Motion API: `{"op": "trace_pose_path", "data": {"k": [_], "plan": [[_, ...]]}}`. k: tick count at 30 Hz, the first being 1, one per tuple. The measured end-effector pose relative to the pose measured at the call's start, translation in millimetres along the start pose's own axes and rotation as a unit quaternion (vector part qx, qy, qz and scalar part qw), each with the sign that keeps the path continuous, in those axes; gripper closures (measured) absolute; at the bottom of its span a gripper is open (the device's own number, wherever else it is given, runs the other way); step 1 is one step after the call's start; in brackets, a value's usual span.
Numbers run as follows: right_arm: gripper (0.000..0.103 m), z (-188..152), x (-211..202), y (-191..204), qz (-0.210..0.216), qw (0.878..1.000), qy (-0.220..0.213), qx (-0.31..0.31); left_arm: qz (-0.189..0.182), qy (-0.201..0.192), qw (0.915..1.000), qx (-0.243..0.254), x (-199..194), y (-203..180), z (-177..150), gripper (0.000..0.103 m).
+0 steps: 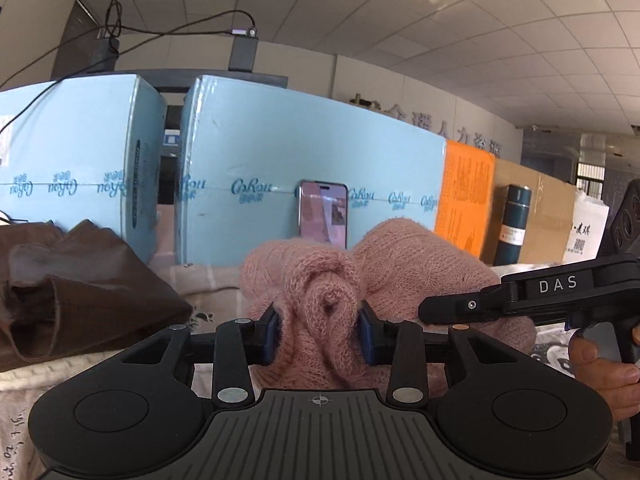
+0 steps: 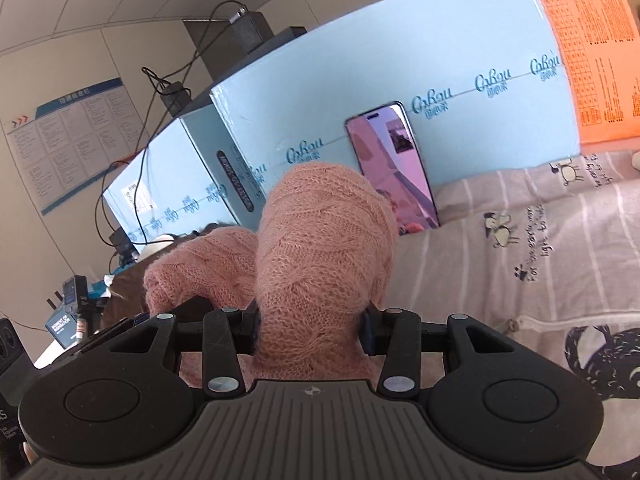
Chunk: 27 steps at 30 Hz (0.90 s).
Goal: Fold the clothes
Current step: 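Carry the pink sweater with both grippers over the bed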
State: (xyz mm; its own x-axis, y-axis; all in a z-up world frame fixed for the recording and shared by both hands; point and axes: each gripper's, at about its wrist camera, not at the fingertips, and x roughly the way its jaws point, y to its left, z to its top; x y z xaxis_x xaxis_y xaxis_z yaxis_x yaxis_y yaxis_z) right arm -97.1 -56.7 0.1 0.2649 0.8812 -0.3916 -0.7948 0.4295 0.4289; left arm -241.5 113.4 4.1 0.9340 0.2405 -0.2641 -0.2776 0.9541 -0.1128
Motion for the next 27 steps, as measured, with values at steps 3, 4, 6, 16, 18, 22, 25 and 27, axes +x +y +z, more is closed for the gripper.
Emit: {"op": "trace_pose_path", "data": {"k": [3, 4, 6, 16, 18, 22, 25, 27], "plan": [[0.062, -4.5, 2.8, -12.7, -0.017, 1.000, 0.009, 0.002, -0.002, 0.015, 0.9998, 0.009, 13.1, -3.6, -1.7, 0.066], [0.061, -5.4, 3.8, -16.3, -0.021, 1.000, 0.011, 0.002, -0.003, 0.020, 0.9997, 0.011, 17.8, -4.7, -1.6, 0.066], [0.060, -5.5, 4.5, -21.5, -0.033, 0.999, 0.004, 0.002, -0.010, 0.035, 0.9993, 0.011, 28.0, -5.8, 0.2, 0.065], [0.025, -7.8, 1.2, -31.8, -0.086, 0.996, -0.023, -0.025, -0.064, 0.076, 0.9939, -0.048, 38.1, 13.3, -8.4, 0.023], [0.024, -7.6, -0.7, -33.1, -0.097, 0.994, -0.034, -0.025, -0.076, 0.081, 0.9919, -0.061, 38.7, 17.1, -8.1, 0.019], [0.018, -8.4, -9.9, -31.4, -0.121, 0.988, -0.086, -0.039, -0.094, 0.073, 0.9866, -0.112, 35.0, 32.9, -5.3, 0.012], [0.018, -9.0, -18.4, -27.8, -0.109, 0.985, -0.122, -0.051, -0.098, 0.055, 0.9820, -0.152, 29.7, 45.7, -2.4, 0.010], [0.018, -9.3, -23.5, -24.6, -0.092, 0.984, -0.138, -0.063, -0.086, 0.041, 0.9797, -0.176, 25.3, 55.3, 0.1, 0.009]]}}
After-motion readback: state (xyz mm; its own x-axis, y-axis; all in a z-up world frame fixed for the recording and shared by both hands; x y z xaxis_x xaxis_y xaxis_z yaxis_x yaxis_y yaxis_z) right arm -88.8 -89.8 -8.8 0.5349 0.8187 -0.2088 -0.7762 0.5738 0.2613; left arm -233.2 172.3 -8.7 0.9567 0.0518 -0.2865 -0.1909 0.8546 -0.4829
